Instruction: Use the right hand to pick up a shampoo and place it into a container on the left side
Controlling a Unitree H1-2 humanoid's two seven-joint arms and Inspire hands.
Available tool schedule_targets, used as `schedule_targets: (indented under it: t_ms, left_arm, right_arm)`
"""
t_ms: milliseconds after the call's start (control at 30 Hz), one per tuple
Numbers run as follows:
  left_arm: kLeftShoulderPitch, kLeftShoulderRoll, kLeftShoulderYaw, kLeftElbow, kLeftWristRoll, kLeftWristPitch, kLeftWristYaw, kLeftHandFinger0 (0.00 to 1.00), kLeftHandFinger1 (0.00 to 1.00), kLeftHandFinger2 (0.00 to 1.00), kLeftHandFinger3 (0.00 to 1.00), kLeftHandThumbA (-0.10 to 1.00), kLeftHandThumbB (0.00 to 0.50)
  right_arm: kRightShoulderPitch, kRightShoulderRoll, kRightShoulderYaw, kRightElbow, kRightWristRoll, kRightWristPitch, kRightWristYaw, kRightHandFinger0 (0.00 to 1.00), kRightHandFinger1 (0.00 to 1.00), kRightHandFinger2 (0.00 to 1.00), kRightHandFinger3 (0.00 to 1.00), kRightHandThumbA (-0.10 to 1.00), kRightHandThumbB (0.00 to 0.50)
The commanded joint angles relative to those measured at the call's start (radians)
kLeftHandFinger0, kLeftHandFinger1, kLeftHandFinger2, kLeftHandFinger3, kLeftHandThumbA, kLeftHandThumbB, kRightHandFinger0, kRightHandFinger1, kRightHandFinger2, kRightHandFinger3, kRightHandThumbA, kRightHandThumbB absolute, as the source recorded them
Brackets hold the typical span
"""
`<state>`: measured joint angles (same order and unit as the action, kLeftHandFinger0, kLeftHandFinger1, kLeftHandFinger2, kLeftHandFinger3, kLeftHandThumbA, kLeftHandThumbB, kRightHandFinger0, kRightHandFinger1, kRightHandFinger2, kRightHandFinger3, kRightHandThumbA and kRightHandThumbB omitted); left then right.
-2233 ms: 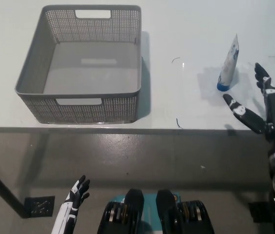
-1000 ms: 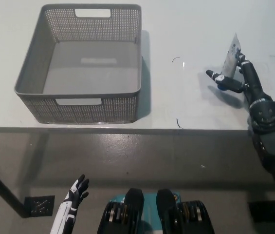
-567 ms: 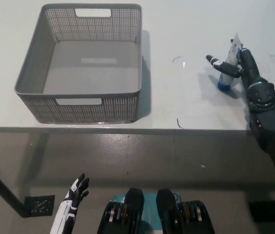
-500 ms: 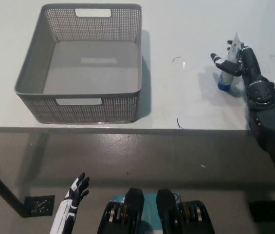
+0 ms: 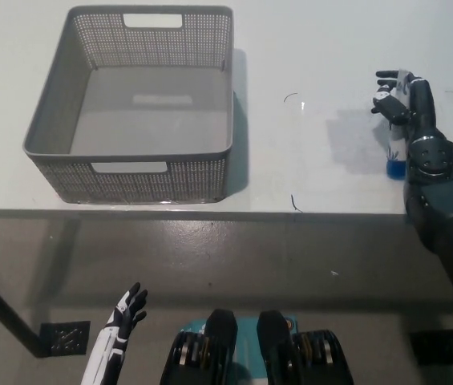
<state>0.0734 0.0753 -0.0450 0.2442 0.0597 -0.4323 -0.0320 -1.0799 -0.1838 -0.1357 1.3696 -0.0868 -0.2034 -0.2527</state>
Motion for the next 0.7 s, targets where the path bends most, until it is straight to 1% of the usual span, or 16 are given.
schedule_targets:
  t_ms: [0,67,100,167,233,267,333,367,400,433,500,533,567,600,667]
  left_arm:
    - [-0.01,0.005,0.004,-0.016,-0.014,-0.037,-0.006,1.0,1.0,1.0,1.0,1.0,0.18]
    - [-0.01,0.007,0.003,-0.015,-0.012,-0.038,-0.006,1.0,1.0,1.0,1.0,1.0,0.17]
    - [-0.012,0.005,0.004,-0.012,-0.014,-0.038,-0.005,1.0,1.0,1.0,1.0,1.0,0.176]
    - [-0.014,0.006,0.004,-0.011,-0.015,-0.038,-0.006,1.0,1.0,1.0,1.0,1.0,0.168]
    - [-0.014,0.006,0.003,-0.01,-0.014,-0.038,-0.006,1.0,1.0,1.0,1.0,1.0,0.167]
    - [-0.014,0.007,0.003,-0.012,-0.014,-0.038,-0.006,1.0,1.0,1.0,1.0,1.0,0.159]
    - [-0.014,0.006,0.004,-0.014,-0.015,-0.038,-0.007,1.0,1.0,1.0,1.0,1.0,0.161]
    - [-0.015,0.007,0.004,-0.014,-0.014,-0.038,-0.007,1.0,1.0,1.0,1.0,1.0,0.16]
    - [-0.015,0.006,0.004,-0.014,-0.012,-0.038,-0.005,1.0,1.0,1.0,1.0,1.0,0.16]
    - [-0.016,0.006,0.004,-0.013,-0.012,-0.038,-0.005,1.0,1.0,1.0,1.0,1.0,0.166]
    - [-0.017,0.007,0.005,-0.012,-0.01,-0.038,-0.004,1.0,1.0,1.0,1.0,1.0,0.171]
    - [-0.016,0.008,0.005,-0.011,-0.013,-0.038,-0.007,1.0,1.0,1.0,1.0,1.0,0.172]
    - [-0.017,0.008,0.005,-0.011,-0.015,-0.038,-0.008,1.0,1.0,1.0,1.0,1.0,0.171]
    - [-0.015,0.007,0.005,-0.011,-0.018,-0.038,-0.008,1.0,1.0,1.0,1.0,1.0,0.166]
    - [-0.013,0.006,0.006,-0.009,-0.021,-0.038,-0.007,1.0,1.0,1.0,1.0,1.0,0.169]
  right_arm:
    - [-0.059,-0.01,-0.02,-0.026,0.048,-0.08,-0.029,0.0,0.34,0.69,0.67,-0.1,0.127]
    - [-0.069,-0.004,-0.023,-0.042,0.055,-0.086,-0.03,0.0,0.35,0.7,0.68,-0.1,0.118]
    - [-0.075,-0.002,-0.018,-0.049,0.05,-0.081,-0.035,0.0,0.36,0.71,0.7,-0.1,0.12]
    - [-0.091,0.004,-0.008,-0.067,0.044,-0.102,-0.046,0.0,0.36,0.71,0.71,-0.1,0.131]
    - [-0.102,0.009,-0.006,-0.085,0.048,-0.11,-0.041,0.0,0.37,0.71,0.71,-0.1,0.129]
    - [-0.106,0.012,-0.01,-0.096,0.056,-0.111,-0.035,0.0,0.36,0.72,0.72,-0.1,0.125]
    - [-0.115,0.024,-0.017,-0.133,0.071,-0.128,-0.016,0.0,0.35,0.7,0.73,-0.1,0.102]
    - [-0.117,0.029,-0.011,-0.152,0.067,-0.136,-0.016,0.0,0.34,0.68,0.73,-0.1,0.104]
    - [-0.118,0.032,-0.011,-0.17,0.069,-0.126,-0.011,0.0,0.31,0.69,0.77,-0.1,0.097]
    - [-0.123,0.04,-0.017,-0.196,0.081,-0.119,-0.002,0.0,0.32,0.7,0.78,-0.1,0.104]
    - [-0.127,0.055,-0.015,-0.241,0.082,-0.119,-0.006,0.0,0.31,0.69,0.73,-0.1,0.116]
    - [-0.129,0.064,-0.013,-0.267,0.082,-0.097,-0.011,0.0,0.3,0.69,0.72,-0.1,0.124]
    - [-0.129,0.067,-0.013,-0.279,0.083,-0.086,-0.013,0.0,0.31,0.68,0.71,-0.1,0.171]
    - [-0.137,0.078,-0.01,-0.299,0.08,-0.073,-0.017,0.0,0.25,0.65,0.69,-0.1,0.131]
    - [-0.151,0.097,-0.004,-0.332,0.076,-0.046,-0.022,0.0,0.26,0.67,0.72,-0.1,0.126]
